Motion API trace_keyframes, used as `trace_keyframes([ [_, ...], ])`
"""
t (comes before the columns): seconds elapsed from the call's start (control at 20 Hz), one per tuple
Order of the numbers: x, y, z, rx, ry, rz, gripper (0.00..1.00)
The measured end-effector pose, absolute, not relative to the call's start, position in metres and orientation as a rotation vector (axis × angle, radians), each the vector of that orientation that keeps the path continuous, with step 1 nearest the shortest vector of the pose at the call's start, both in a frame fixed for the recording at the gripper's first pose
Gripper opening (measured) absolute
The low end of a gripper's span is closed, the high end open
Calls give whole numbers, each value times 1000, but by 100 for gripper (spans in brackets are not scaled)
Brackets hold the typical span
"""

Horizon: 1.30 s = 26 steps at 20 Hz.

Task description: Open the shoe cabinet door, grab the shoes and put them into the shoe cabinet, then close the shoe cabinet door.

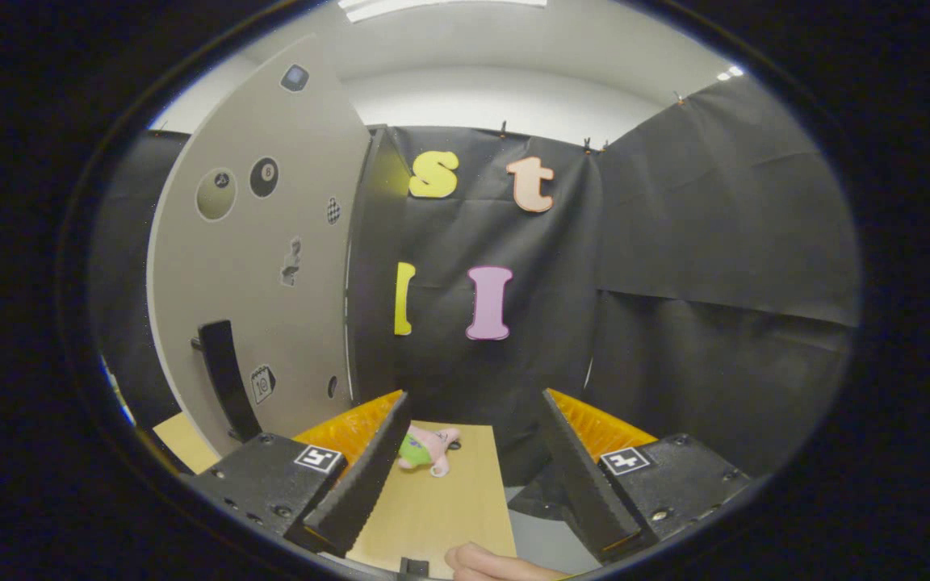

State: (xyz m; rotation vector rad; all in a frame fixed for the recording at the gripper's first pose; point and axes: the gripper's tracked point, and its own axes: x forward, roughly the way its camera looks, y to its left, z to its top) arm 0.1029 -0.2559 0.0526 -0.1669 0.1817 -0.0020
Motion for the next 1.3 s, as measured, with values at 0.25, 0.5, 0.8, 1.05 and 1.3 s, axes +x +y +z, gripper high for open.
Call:
trace_keyframes([
  [0.25, 124, -209, 47, -107, 180, 78, 100],
  [0.5, 127, -153, 28, -134, 206, 143, 94],
  [0.8, 109, -121, 25, -153, 220, 117, 89],
  [1.05, 109, -85, 25, -180, 217, 98, 90],
  [1.3, 112, -41, 17, -141, 202, 70, 90],
])
